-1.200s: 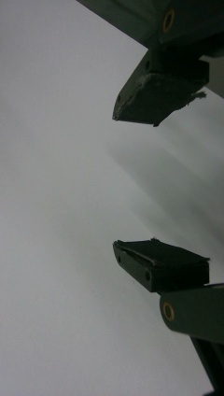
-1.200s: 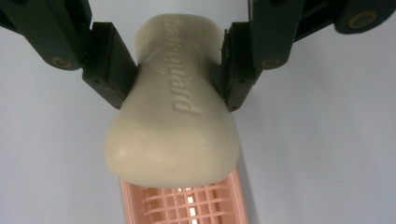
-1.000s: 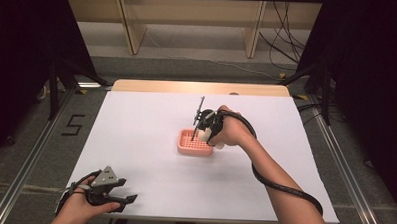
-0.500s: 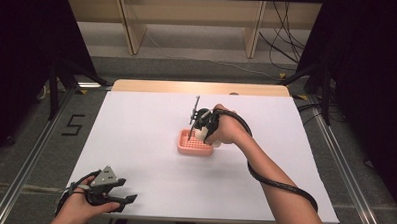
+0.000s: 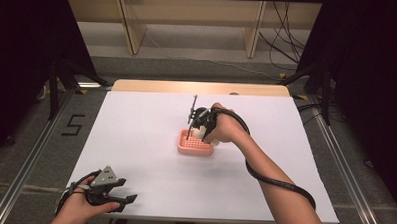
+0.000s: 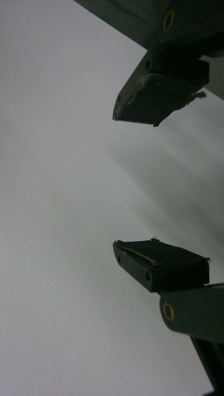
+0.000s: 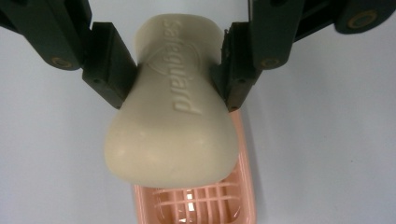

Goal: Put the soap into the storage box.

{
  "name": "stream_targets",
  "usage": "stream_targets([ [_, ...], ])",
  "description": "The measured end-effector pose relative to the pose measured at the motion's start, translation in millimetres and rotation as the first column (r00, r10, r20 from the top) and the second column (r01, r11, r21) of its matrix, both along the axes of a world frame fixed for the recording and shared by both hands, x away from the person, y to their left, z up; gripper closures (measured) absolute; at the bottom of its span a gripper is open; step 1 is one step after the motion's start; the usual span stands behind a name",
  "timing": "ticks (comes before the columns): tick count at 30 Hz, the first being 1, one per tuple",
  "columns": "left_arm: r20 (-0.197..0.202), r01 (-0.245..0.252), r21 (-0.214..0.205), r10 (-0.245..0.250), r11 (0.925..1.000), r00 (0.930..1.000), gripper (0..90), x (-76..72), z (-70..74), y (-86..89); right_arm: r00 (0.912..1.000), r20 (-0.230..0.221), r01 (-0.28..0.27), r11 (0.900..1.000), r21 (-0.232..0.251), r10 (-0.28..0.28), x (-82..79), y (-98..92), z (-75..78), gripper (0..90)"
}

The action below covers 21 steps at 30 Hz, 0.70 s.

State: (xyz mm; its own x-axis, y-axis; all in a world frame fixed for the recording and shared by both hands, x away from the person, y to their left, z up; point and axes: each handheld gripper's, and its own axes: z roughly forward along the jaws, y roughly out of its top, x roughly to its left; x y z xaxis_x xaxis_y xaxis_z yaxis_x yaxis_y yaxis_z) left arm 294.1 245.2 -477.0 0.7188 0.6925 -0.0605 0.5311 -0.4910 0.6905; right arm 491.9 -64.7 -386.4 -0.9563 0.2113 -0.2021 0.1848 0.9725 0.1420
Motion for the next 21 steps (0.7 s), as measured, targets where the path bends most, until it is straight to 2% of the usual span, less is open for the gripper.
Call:
stream_targets([
  [2, 0.004, -0.002, -0.008, 0.002, 1.0000, 1.0000, 30.5, -0.3, -0.1, -0.3, 0.9999, 0.000, 0.014, 0.9999, -0.004, -0.014, -0.5, 1.8, 0.8, 50.0],
  [5, 0.001, 0.000, -0.017, 0.000, 0.9999, 1.0000, 30.5, -0.7, -0.2, -0.6, 1.0000, 0.007, -0.003, 1.0000, 0.000, 0.003, 1.2, 4.5, 0.9, 50.0],
  [6, 0.002, 0.000, -0.017, 0.000, 0.9999, 1.0000, 30.5, -0.7, -0.2, -0.5, 0.9999, -0.001, 0.017, 0.9998, -0.006, -0.017, -0.1, 5.5, 1.2, 50.0],
  [8, 0.002, 0.005, -0.010, -0.005, 0.9999, 1.0000, 30.6, -0.4, 0.2, 0.1, 1.0000, -0.001, -0.003, 1.0000, -0.007, 0.003, 1.4, 7.1, 1.4, 50.1],
  [9, 0.002, 0.005, -0.010, -0.005, 0.9999, 1.0000, 30.5, -0.4, 0.2, 0.1, 0.9999, -0.009, 0.010, 0.9999, -0.004, -0.010, 0.9, 7.6, 1.3, 50.0],
  [11, 0.002, 0.007, -0.009, -0.007, 0.9999, 1.0000, 30.6, -0.4, 0.2, 0.1, 0.9997, 0.009, -0.021, 0.9998, -0.001, 0.021, 2.8, 8.7, 1.1, 50.0],
  [13, 0.003, 0.005, -0.011, -0.005, 0.9999, 1.0000, 30.5, -0.5, 0.2, 0.1, 1.0000, 0.000, -0.004, 0.9998, -0.017, 0.004, 1.9, 9.5, 1.8, 50.0],
  [15, 0.003, 0.004, -0.011, -0.004, 0.9999, 1.0000, 30.5, -0.5, 0.3, 0.3, 0.9998, 0.011, -0.019, 0.9998, -0.006, 0.019, 3.4, 10.3, 1.0, 50.0],
  [16, 0.004, -0.004, -0.028, 0.004, 0.9996, 1.0000, 30.5, -0.8, -0.3, -0.8, 0.9998, -0.006, 0.018, 0.9998, -0.005, -0.018, 1.1, 10.8, 0.7, 50.0],
  [17, 0.004, -0.003, -0.027, 0.003, 0.9996, 1.0000, 30.5, -0.8, -0.2, -0.7, 0.9996, 0.010, -0.025, 0.9996, -0.010, 0.025, 4.1, 11.7, 1.2, 50.0],
  [19, 0.004, -0.003, -0.026, 0.003, 0.9996, 1.0000, 30.5, -0.8, -0.2, -0.7, 0.9989, 0.012, -0.046, 0.9990, -0.003, 0.046, 5.7, 11.9, 0.7, 50.0],
  [20, 0.004, -0.004, -0.028, 0.004, 0.9996, 1.0000, 30.5, -0.8, -0.3, -0.9, 0.9999, 0.000, -0.010, 0.9999, -0.010, 0.010, 3.3, 13.0, 0.7, 50.0],
  [21, 0.004, -0.004, -0.028, 0.004, 0.9996, 1.0000, 30.5, -0.8, -0.3, -0.8, 0.9999, -0.002, -0.013, 0.9998, -0.012, 0.013, 3.7, 13.6, 0.7, 50.0],
])
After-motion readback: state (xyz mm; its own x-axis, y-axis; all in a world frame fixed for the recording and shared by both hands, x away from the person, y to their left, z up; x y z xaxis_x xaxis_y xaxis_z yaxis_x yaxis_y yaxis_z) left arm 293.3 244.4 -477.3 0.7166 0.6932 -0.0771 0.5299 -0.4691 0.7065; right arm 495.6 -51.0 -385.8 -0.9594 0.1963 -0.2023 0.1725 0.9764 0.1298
